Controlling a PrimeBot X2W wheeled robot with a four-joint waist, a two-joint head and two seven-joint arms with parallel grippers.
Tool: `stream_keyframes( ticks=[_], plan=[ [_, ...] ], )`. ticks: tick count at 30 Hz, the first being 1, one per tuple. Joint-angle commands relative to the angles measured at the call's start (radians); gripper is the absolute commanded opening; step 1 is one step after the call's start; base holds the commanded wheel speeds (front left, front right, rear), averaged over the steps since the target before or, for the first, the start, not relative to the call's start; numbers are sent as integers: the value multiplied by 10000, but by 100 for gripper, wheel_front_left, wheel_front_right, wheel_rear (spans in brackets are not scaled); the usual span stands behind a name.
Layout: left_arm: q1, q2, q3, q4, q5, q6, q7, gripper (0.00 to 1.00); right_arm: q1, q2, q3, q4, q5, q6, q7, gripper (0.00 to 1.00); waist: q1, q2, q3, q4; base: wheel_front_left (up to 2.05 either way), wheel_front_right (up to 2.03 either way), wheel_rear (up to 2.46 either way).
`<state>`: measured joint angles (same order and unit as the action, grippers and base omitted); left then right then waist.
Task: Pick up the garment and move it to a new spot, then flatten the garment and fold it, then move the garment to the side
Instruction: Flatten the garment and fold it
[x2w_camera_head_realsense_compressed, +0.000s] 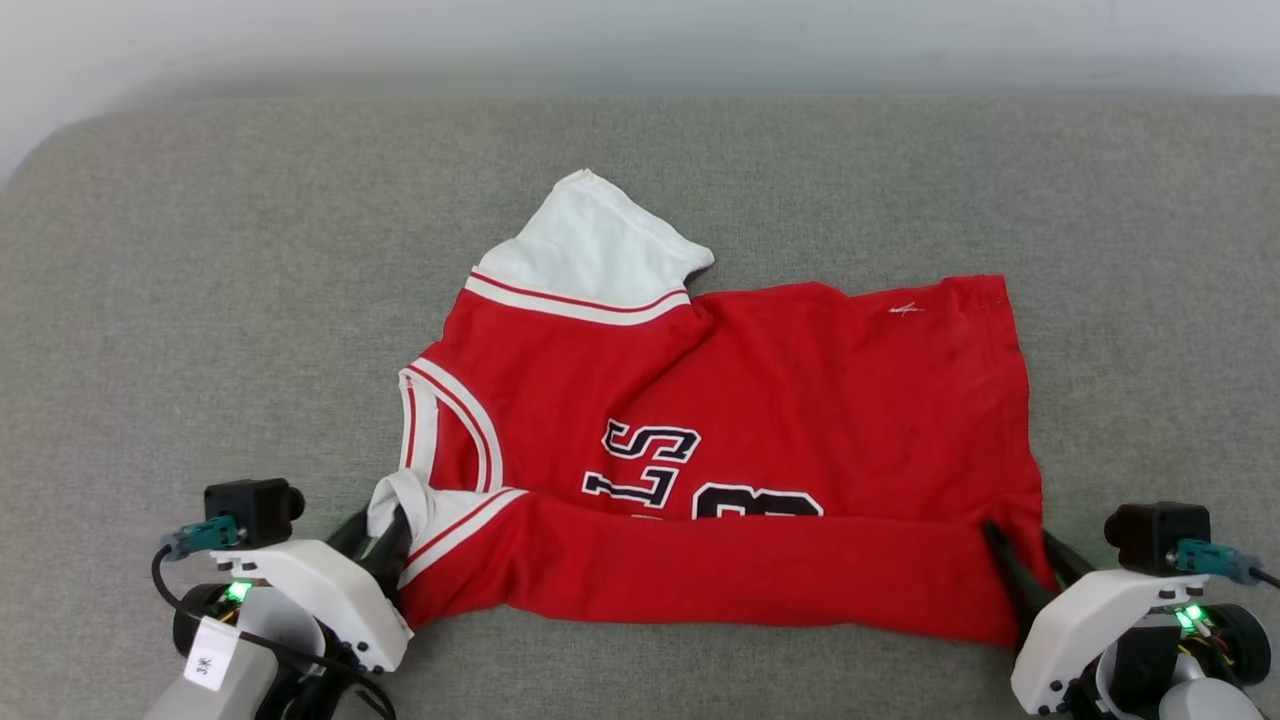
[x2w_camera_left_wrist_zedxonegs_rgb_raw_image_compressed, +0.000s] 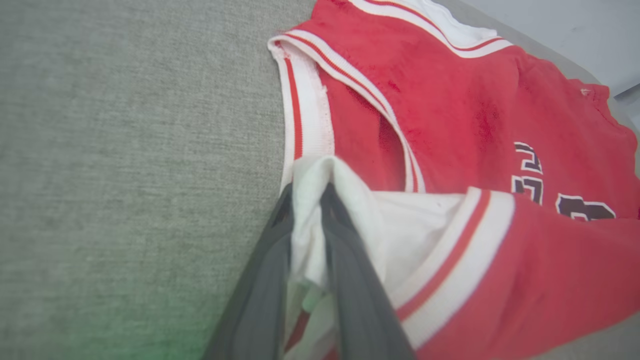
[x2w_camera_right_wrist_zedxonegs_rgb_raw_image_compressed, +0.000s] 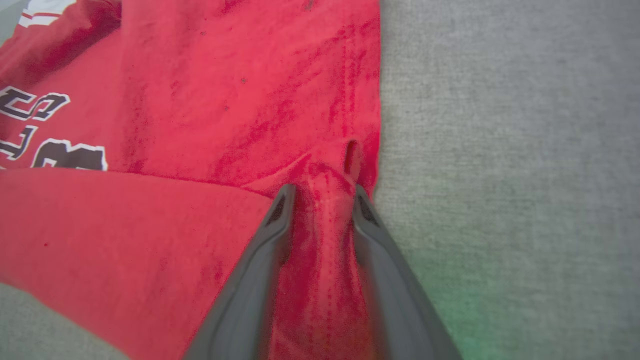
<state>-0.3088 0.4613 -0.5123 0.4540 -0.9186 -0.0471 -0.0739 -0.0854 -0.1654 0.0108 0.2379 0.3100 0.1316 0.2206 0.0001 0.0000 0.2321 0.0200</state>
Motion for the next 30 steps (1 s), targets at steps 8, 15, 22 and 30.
stream_keyframes(
  ticks=[8, 15, 22, 30],
  plan=[
    [400, 409, 357, 108, -3, 606, -299, 100, 184, 192, -205, -187, -306, -14, -2542, 100, -1, 0, -997, 5, 0, 0, 0],
    [894, 1241, 577, -946, -418, 1048, 792, 100, 742, 497, -679, -1259, -817, -14, -2746, 100, -1, 0, -1325, -56, 0, 0, 0],
    [1109, 2406, 537, -2944, -1251, 1078, 3134, 100, 1178, 837, -896, -2291, -1086, -14, -2461, 100, -1, 0, -1190, -144, 0, 0, 0],
    [1327, 2735, 347, -3908, -2220, 1680, 5114, 100, 1165, 1042, -840, -2763, -1192, -14, -2291, 100, -1, 0, -833, -401, 0, 0, 0]
  ],
)
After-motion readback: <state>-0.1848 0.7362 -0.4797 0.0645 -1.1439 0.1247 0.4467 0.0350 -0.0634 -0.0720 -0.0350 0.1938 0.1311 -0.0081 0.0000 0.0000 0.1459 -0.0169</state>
